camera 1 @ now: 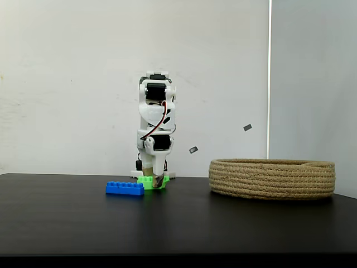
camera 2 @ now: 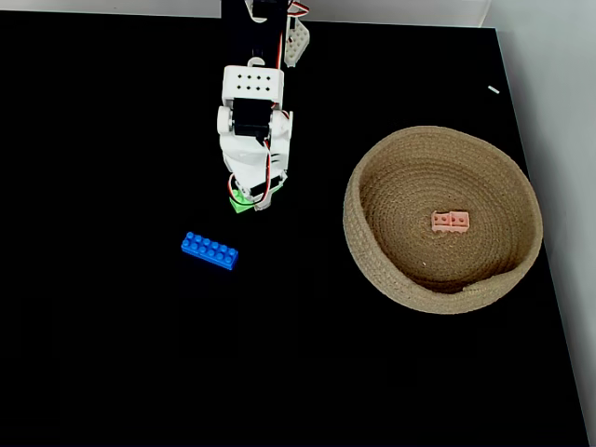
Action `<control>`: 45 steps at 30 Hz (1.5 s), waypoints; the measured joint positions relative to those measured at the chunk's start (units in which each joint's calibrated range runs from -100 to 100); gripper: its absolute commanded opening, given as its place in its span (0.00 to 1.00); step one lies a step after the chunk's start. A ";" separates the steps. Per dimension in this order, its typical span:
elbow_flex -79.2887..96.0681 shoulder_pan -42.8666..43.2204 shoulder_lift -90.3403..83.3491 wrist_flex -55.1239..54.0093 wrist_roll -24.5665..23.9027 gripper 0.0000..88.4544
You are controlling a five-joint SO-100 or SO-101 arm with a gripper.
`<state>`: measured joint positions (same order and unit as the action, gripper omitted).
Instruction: Place the lego blocks in the tray
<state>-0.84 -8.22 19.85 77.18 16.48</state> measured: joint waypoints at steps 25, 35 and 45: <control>0.62 27.93 -26.21 9.66 -33.55 0.00; 1.06 36.32 -22.99 -2.03 -39.37 0.15; 3.09 37.46 -21.80 -3.98 -43.32 0.40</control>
<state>2.25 29.23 -1.95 73.20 -26.84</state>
